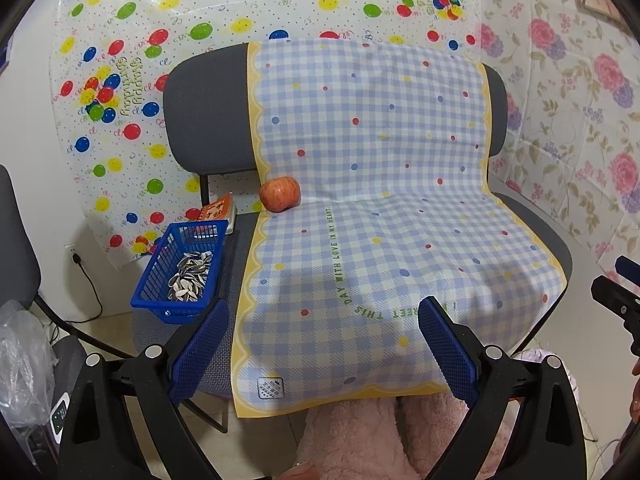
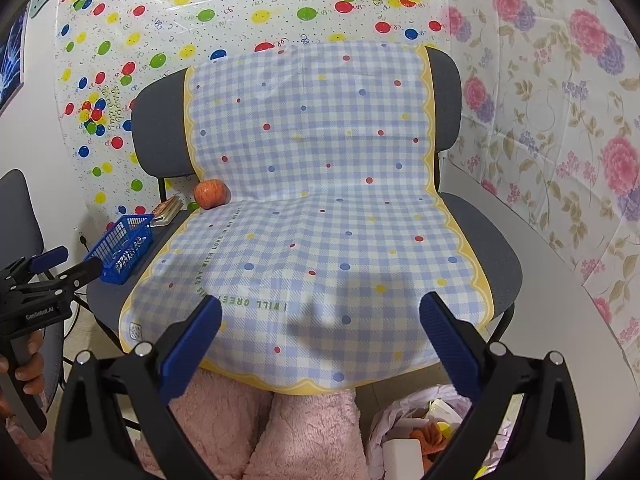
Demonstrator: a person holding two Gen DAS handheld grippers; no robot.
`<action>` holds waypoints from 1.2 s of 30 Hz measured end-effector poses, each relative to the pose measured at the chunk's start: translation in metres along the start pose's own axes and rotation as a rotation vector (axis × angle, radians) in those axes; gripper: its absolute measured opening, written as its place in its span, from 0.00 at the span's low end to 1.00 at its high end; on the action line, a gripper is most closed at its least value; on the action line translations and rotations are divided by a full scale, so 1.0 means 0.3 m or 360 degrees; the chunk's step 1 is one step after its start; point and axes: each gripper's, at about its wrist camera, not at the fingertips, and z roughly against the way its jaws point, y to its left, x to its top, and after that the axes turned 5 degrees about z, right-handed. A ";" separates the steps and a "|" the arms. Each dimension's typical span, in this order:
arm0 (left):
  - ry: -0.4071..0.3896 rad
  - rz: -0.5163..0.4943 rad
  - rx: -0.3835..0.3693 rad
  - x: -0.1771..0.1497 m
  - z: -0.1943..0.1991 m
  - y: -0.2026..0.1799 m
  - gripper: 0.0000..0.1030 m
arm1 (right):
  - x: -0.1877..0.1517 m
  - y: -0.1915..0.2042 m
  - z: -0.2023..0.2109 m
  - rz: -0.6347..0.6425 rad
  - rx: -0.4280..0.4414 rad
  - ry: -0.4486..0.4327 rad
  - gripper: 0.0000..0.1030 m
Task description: Collect trash
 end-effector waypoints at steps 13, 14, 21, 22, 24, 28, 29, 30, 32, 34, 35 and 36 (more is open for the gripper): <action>0.0015 -0.0004 -0.0003 -0.004 -0.014 -0.001 0.91 | -0.005 -0.018 -0.007 -0.0014 -0.0004 0.0010 0.94; 0.0017 -0.0006 -0.0004 -0.006 -0.016 -0.004 0.91 | -0.005 -0.021 -0.008 -0.0013 -0.0002 0.0012 0.94; 0.0017 -0.0005 -0.0002 -0.008 -0.019 -0.005 0.91 | -0.011 -0.024 -0.015 -0.0018 0.0000 0.0023 0.94; 0.0018 -0.0006 -0.0004 -0.007 -0.019 -0.003 0.91 | -0.011 -0.023 -0.015 -0.0018 0.0002 0.0023 0.94; 0.0018 -0.0007 -0.0002 -0.008 -0.019 -0.004 0.91 | -0.012 -0.024 -0.015 -0.0017 0.0003 0.0024 0.94; 0.0017 -0.0003 0.0000 -0.008 -0.018 -0.005 0.91 | -0.011 -0.024 -0.015 -0.0017 0.0004 0.0023 0.94; 0.0017 -0.0003 -0.0002 -0.008 -0.019 -0.005 0.91 | -0.011 -0.024 -0.015 -0.0017 0.0004 0.0023 0.94; 0.0018 -0.0004 -0.0002 -0.008 -0.019 -0.004 0.91 | -0.012 -0.025 -0.015 -0.0016 0.0004 0.0023 0.94; 0.0018 -0.0003 -0.0001 -0.010 -0.020 -0.005 0.91 | -0.012 -0.026 -0.015 -0.0016 0.0005 0.0023 0.94; 0.0018 -0.0007 -0.0006 -0.008 -0.021 -0.002 0.91 | -0.013 -0.026 -0.016 -0.0015 0.0006 0.0024 0.94; 0.0018 -0.0007 -0.0004 -0.009 -0.022 -0.003 0.91 | -0.014 -0.026 -0.016 -0.0016 0.0005 0.0025 0.94; 0.0018 -0.0009 -0.0005 -0.007 -0.021 -0.002 0.91 | -0.013 -0.026 -0.016 -0.0017 0.0005 0.0025 0.94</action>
